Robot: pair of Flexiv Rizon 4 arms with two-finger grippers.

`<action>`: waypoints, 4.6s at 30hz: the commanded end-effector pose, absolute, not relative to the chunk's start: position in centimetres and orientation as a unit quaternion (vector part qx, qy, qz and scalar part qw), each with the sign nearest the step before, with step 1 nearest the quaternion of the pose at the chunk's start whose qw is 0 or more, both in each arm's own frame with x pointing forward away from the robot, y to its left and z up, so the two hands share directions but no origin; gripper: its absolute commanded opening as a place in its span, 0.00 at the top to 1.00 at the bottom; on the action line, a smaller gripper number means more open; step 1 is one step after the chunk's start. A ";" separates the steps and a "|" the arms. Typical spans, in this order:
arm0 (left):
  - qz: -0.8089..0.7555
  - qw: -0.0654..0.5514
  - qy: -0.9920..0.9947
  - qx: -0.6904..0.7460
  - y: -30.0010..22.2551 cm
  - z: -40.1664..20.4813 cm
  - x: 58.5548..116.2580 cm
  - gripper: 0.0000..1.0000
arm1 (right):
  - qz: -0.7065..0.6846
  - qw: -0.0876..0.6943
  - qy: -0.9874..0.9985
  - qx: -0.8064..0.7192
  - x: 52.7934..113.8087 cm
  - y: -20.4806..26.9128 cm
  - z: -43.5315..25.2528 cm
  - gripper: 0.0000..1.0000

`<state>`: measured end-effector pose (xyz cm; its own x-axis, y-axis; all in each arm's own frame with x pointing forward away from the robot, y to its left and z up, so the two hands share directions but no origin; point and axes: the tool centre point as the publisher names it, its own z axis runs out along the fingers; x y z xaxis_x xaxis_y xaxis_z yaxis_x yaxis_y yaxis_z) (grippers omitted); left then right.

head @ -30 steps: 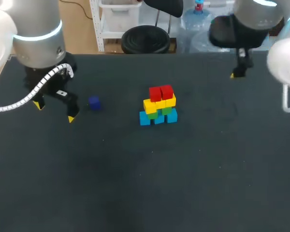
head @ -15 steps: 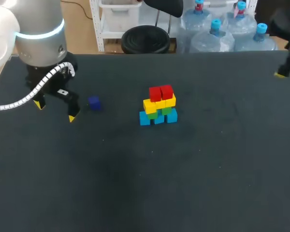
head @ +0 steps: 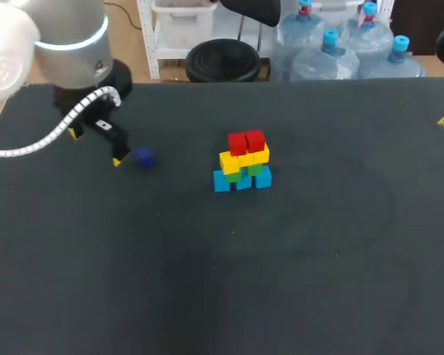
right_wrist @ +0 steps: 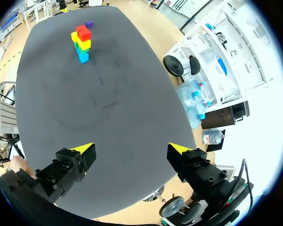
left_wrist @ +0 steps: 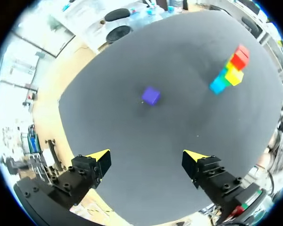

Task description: Place the blue cubes, place green cubes on the blue cubes, place the yellow cubes on the green cubes, then place the red cubes on the yellow cubes, and place purple cube on the red cubes.

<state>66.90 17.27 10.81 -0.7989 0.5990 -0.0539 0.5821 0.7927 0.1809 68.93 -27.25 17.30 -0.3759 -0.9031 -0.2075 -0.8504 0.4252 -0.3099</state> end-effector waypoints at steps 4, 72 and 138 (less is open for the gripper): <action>0.073 -0.013 0.941 0.330 14.5 9.5 69.7 0.00 | -0.077 0.175 0.826 -0.530 69.0 -27.2 17.2 0.00; -0.004 0.002 0.860 0.510 13.3 0.2 76.0 0.00 | -0.077 0.175 0.826 -0.530 69.0 -27.2 17.2 0.00; 0.111 0.019 0.863 0.492 8.6 11.6 68.6 1.00 | -0.077 0.175 0.826 -0.530 69.0 -27.2 17.2 0.00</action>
<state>68.52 8.55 11.66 -0.5148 0.8540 0.0756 0.8453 0.4910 0.2105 68.98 -27.22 17.29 -0.3765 -0.9031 -0.2067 -0.8502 0.4254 -0.3101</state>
